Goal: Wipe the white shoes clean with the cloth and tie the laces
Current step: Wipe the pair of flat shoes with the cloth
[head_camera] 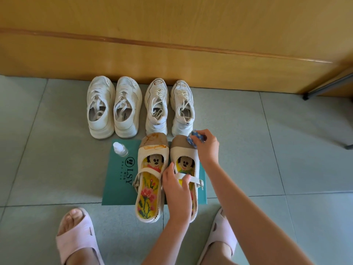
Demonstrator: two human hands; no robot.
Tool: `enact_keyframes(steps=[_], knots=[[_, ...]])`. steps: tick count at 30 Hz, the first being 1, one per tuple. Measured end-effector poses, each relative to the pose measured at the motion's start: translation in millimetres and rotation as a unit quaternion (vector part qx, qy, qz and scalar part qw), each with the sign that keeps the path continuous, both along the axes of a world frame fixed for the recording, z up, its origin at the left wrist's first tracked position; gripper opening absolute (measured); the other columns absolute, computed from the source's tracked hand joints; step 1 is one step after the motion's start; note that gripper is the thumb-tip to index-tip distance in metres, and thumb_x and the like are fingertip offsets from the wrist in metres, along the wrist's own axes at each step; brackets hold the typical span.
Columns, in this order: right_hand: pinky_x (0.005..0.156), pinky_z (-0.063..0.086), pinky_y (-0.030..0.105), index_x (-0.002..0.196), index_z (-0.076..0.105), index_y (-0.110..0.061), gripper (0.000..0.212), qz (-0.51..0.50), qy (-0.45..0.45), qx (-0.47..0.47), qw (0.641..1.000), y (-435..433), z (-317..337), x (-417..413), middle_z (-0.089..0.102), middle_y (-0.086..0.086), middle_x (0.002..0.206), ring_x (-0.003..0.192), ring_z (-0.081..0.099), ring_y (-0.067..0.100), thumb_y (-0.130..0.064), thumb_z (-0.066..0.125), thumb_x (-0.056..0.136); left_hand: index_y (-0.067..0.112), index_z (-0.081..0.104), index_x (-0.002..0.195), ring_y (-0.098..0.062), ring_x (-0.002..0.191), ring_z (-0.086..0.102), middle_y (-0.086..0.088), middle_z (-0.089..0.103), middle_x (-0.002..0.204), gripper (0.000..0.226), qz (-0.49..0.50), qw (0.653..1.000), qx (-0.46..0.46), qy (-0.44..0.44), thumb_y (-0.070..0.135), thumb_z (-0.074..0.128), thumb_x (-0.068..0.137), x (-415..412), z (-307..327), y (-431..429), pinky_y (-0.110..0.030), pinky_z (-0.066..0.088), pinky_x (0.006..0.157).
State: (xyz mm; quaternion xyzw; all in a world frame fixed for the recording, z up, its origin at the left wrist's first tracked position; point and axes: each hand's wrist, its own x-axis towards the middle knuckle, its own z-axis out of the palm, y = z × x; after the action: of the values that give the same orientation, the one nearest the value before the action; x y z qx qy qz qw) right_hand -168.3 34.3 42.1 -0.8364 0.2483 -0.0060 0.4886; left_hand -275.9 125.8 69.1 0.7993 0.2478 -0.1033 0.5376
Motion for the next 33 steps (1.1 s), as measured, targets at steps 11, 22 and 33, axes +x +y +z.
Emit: enact_keyframes(steps=[11, 22, 33], knots=[[0.062, 0.043, 0.008, 0.091, 0.065, -0.016, 0.011, -0.124, -0.003, 0.053, 0.991, 22.6, 6.0, -81.1, 0.065, 0.0, 0.084, 0.075, 0.06, 0.009, -0.013, 0.07, 0.081, 0.007, 0.042, 0.137, -0.021, 0.129, 0.042, -0.009, 0.048, 0.137, 0.059, -0.005, 0.999, 0.039, -0.034, 0.014, 0.068, 0.084, -1.0, -7.3, 0.0, -0.026, 0.029, 0.107], [0.062, 0.043, 0.012, 0.091, 0.066, -0.015, 0.013, -0.078, -0.016, 0.049, 0.996, 2.0, 7.1, -33.6, 0.065, 0.003, 0.088, 0.078, 0.058, 0.012, -0.004, 0.06, 0.086, 0.013, 0.037, 0.141, -0.015, 0.13, 0.04, -0.002, 0.045, 0.14, 0.061, -0.019, 0.999, 0.025, -0.03, 0.018, 0.065, 0.086, -1.9, -7.5, 1.1, -0.031, 0.032, 0.11], [0.051, 0.043, 0.005, 0.09, 0.064, -0.011, 0.009, -0.147, 0.031, 0.051, 0.987, 3.5, 4.3, -91.7, 0.064, 0.001, 0.08, 0.066, 0.057, 0.008, -0.011, 0.069, 0.083, 0.01, 0.039, 0.14, -0.017, 0.133, 0.037, -0.007, 0.045, 0.141, 0.061, -0.02, 0.999, 0.028, -0.031, 0.019, 0.066, 0.086, -2.2, -8.5, 2.4, -0.019, 0.025, 0.105]])
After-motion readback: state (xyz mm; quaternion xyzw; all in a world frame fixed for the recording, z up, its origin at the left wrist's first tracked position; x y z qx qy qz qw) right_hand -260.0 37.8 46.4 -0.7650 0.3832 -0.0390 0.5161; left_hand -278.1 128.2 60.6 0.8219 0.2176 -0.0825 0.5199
